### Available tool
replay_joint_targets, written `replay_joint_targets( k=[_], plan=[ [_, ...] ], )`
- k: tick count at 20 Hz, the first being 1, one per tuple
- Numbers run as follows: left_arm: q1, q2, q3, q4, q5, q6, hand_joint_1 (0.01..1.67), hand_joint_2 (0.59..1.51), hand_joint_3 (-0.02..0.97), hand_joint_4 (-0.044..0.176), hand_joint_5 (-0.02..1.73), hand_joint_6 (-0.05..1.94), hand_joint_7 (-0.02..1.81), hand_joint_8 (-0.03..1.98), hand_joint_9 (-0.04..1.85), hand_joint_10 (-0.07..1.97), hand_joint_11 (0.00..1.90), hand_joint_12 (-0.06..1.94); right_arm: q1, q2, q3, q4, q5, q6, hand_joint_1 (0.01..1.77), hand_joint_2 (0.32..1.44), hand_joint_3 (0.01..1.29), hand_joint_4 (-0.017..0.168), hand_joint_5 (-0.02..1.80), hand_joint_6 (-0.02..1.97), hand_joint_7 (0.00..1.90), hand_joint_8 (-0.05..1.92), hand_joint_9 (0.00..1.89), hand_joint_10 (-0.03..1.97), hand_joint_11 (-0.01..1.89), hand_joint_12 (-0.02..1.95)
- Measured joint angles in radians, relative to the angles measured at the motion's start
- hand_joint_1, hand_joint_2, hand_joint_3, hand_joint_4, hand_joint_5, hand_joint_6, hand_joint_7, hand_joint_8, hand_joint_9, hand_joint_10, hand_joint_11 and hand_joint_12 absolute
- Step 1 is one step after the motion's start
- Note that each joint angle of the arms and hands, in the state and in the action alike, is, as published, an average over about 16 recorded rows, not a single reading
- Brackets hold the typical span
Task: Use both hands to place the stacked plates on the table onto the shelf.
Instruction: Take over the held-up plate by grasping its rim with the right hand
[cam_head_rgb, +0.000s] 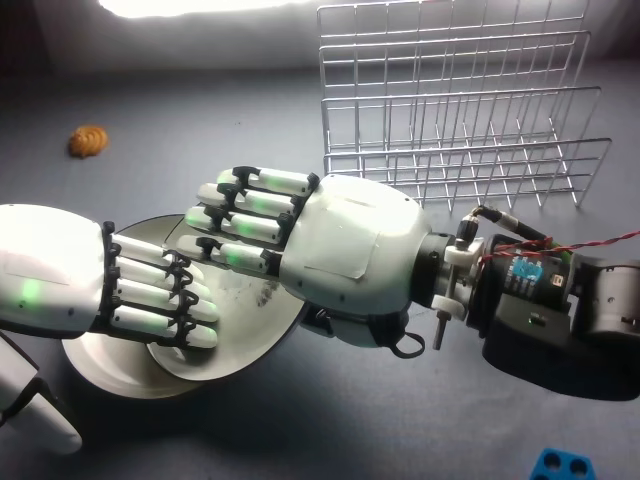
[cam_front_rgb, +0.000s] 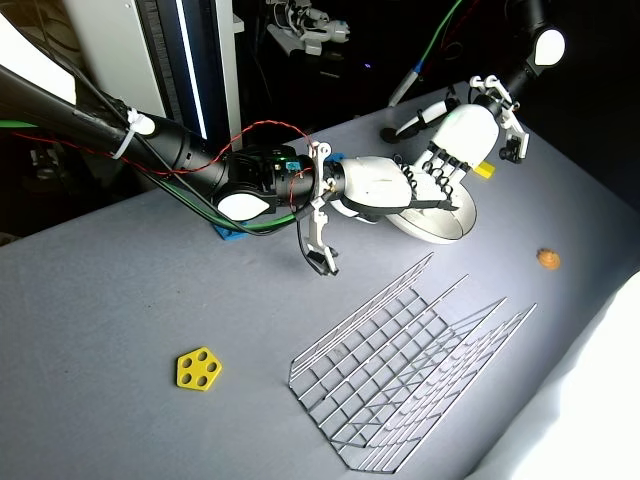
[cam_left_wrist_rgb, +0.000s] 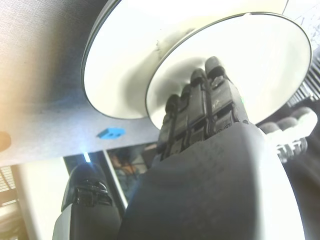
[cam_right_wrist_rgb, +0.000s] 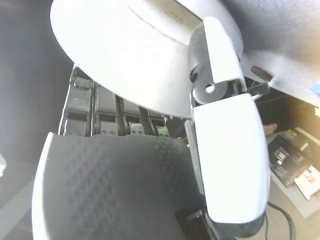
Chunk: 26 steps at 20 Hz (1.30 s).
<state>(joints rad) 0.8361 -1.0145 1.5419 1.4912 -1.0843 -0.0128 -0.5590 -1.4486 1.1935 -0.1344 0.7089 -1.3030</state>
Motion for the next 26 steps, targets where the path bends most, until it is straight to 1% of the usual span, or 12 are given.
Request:
replay_joint_targets(
  k=[3, 5, 9, 12, 15, 19, 22, 26],
  plan=[
    [0.000, 0.000, -0.001, -0.001, 0.000, 0.000, 0.02, 1.097, 0.021, -0.001, 0.05, 0.00, 0.03, -0.01, 0.07, 0.00, 0.01, 0.26, -0.003, -0.007, 0.005, 0.000, 0.006, -0.009, 1.10, 1.15, 0.02, 0.000, 0.34, 0.05, 0.30, 0.02, 0.24, 0.12, 0.05, 0.79],
    [0.001, 0.000, -0.001, -0.001, 0.001, -0.001, 0.02, 1.097, 0.021, -0.002, 0.05, 0.00, 0.03, -0.01, 0.07, 0.00, 0.01, 0.26, -0.005, -0.009, 0.006, 0.000, 0.013, -0.017, 1.11, 1.15, 0.02, 0.000, 0.43, 0.12, 0.40, 0.06, 0.33, 0.17, 0.10, 0.93],
    [0.001, 0.000, -0.003, -0.003, 0.001, -0.001, 0.02, 1.097, 0.021, -0.002, 0.05, 0.00, 0.03, -0.01, 0.07, 0.00, 0.01, 0.25, -0.008, -0.010, 0.006, -0.004, 0.031, -0.032, 1.14, 1.13, 0.01, 0.003, 0.60, 0.34, 0.60, 0.26, 0.53, 0.38, 0.24, 1.21],
    [0.001, 0.000, -0.004, -0.003, 0.001, -0.002, 0.02, 1.097, 0.021, -0.003, 0.06, 0.00, 0.03, -0.01, 0.07, 0.00, 0.01, 0.25, -0.009, -0.010, 0.006, -0.007, 0.044, -0.041, 1.18, 1.11, 0.01, 0.006, 0.70, 0.52, 0.73, 0.43, 0.68, 0.52, 0.36, 1.36],
    [-0.004, 0.000, -0.004, -0.002, 0.001, -0.003, 0.02, 1.099, 0.021, -0.003, 0.06, 0.00, 0.04, -0.01, 0.08, 0.00, 0.01, 0.24, -0.009, -0.009, 0.006, -0.010, 0.057, -0.046, 1.22, 1.08, 0.01, 0.011, 0.77, 0.69, 0.81, 0.59, 0.79, 0.62, 0.47, 1.39],
    [-0.017, 0.005, -0.004, -0.002, -0.002, -0.003, 0.02, 1.101, 0.021, -0.002, 0.07, 0.01, 0.06, -0.01, 0.08, 0.00, 0.01, 0.25, -0.009, -0.007, 0.005, -0.014, 0.070, -0.050, 1.23, 1.05, 0.01, 0.018, 0.80, 0.90, 0.84, 0.80, 0.87, 0.70, 0.58, 1.36],
    [-0.032, 0.014, -0.004, -0.002, -0.005, -0.004, 0.02, 1.103, 0.021, -0.001, 0.07, 0.01, 0.07, -0.01, 0.09, 0.00, 0.01, 0.25, -0.009, -0.006, 0.004, -0.014, 0.074, -0.050, 1.23, 1.03, 0.01, 0.023, 0.81, 0.96, 0.85, 0.90, 0.90, 0.73, 0.61, 1.36],
    [-0.054, 0.033, -0.004, -0.003, -0.011, -0.005, 0.02, 1.105, 0.021, 0.000, 0.07, 0.02, 0.09, 0.00, 0.09, 0.00, 0.01, 0.25, -0.009, -0.003, -0.004, -0.012, 0.076, -0.050, 1.24, 1.03, 0.01, 0.026, 0.82, 0.97, 0.86, 0.91, 0.92, 0.66, 0.61, 1.35]
  ],
)
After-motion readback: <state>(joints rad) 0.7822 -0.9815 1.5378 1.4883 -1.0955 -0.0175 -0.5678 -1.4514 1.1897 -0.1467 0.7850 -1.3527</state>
